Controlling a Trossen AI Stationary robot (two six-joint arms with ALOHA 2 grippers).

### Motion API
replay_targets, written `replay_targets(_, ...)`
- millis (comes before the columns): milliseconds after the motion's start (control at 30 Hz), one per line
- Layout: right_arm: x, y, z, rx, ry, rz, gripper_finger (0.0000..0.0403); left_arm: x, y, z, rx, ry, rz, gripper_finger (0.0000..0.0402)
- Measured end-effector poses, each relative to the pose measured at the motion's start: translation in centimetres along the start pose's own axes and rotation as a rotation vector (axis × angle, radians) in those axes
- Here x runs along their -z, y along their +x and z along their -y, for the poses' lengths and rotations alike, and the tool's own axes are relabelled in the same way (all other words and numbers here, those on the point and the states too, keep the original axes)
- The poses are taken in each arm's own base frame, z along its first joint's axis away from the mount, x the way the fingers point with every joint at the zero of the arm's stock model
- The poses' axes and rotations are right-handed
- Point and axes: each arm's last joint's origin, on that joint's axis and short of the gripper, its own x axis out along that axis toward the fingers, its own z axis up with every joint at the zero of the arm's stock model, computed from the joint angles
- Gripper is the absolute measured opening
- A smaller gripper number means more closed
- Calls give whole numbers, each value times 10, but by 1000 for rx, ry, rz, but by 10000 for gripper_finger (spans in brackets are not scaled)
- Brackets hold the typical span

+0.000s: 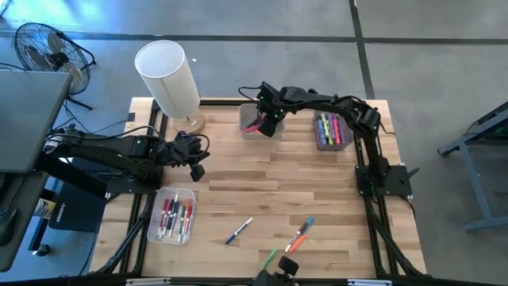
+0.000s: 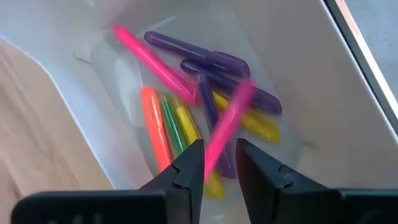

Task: Pick & Place Markers
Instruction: Put the orange pen into the white bin

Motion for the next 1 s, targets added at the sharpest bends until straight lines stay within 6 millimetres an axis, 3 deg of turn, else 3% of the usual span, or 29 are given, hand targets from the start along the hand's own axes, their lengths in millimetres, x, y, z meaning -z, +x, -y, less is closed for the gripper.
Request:
replay_targets(333,3,-3,-2,-4,13,-24,109,0,0,0,16,4,-11,0)
replay_targets(467,2,-23,-3,11,40,-6,93,0,0,0,15,46,-10,0)
replay_targets(600,1,-53,-10,5,92,48,47,0,0,0,2,89,2,0)
replay_targets(700,1,-81,-28,-21,84,109,9,-1,0,0,-5,110,8,0)
replay_targets(1000,31,-148,-115,-32,151,171,3,-1,0,-1,-26,110,16,1)
